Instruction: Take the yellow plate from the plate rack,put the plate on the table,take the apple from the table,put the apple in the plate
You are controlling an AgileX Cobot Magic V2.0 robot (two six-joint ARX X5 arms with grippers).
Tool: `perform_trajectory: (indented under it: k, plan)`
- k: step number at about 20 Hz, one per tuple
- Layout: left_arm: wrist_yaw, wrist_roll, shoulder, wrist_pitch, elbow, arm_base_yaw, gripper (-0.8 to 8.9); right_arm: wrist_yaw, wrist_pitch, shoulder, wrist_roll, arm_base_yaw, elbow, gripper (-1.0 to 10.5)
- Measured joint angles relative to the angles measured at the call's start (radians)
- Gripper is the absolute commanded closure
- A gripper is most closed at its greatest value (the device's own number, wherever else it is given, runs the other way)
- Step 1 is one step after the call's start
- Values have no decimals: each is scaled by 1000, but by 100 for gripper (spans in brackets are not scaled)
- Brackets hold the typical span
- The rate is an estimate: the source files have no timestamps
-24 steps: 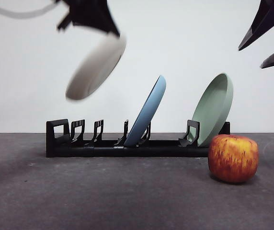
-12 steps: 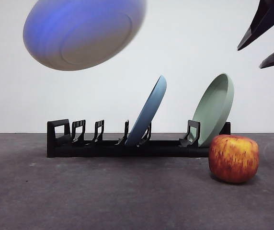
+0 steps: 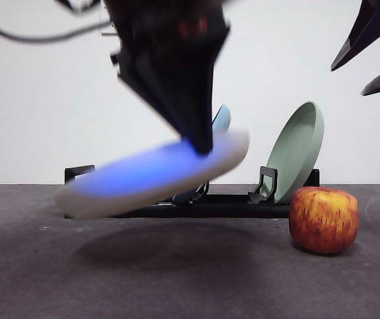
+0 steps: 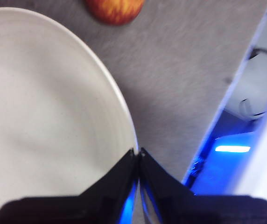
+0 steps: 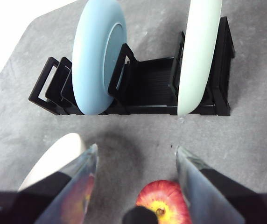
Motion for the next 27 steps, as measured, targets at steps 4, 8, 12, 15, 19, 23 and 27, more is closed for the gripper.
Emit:
perform_trajectory:
  k: [4,8,12,15,19,23,27]
  plan:
    - [-76,5,116,35,0,1,821,0,-6,0,0,0,0,663]
    - [-78,13,208,62,0,1,816,0,-10,0,0,0,0,663]
    - [-77,13,224,68,0,1,713,-1,-36,0,-17,0,0,661]
    - [-77,-5,224,68,1,10,460,-1,-64,0,-48,0,0,653]
    - [-77,-27,195,72,16,16,461,31,-103,0,-108,28,0,431]
    - [-94,-51,16,99,37,13,463,193,-158,0,-180,146,27,430]
    - [-243,-59,-216,99,37,13,466,288,-192,51,-211,256,91,434]
